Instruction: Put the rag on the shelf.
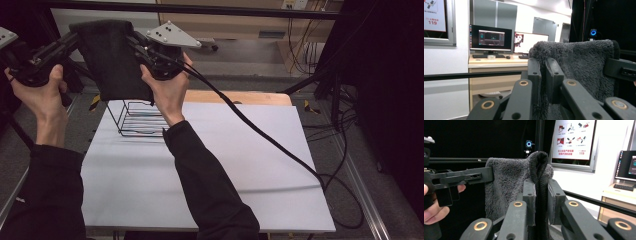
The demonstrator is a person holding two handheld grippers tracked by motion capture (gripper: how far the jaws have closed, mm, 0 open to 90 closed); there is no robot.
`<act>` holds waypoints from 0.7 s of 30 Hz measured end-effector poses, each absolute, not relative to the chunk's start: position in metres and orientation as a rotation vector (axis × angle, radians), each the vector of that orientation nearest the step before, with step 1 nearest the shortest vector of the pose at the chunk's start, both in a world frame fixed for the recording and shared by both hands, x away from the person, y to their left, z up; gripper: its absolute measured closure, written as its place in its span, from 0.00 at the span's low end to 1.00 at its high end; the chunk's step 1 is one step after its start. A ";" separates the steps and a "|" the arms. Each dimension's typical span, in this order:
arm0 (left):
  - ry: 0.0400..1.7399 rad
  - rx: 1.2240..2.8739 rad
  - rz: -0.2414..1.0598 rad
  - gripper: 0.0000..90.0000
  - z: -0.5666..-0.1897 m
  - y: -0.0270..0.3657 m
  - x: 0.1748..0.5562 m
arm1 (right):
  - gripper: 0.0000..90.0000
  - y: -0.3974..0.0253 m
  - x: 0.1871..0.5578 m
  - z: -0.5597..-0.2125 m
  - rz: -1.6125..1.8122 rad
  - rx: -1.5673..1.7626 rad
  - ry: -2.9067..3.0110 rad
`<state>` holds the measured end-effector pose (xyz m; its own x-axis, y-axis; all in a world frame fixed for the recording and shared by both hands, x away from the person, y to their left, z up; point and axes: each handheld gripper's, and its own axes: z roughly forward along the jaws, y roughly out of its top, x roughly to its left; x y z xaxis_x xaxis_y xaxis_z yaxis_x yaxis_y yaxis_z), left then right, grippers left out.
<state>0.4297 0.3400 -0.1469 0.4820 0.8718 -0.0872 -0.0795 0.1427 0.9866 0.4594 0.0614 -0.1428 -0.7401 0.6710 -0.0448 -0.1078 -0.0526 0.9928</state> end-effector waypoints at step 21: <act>0.860 1.241 0.837 0.92 -0.116 0.338 0.468 | 0.88 0.069 0.492 -0.121 1.831 0.610 1.638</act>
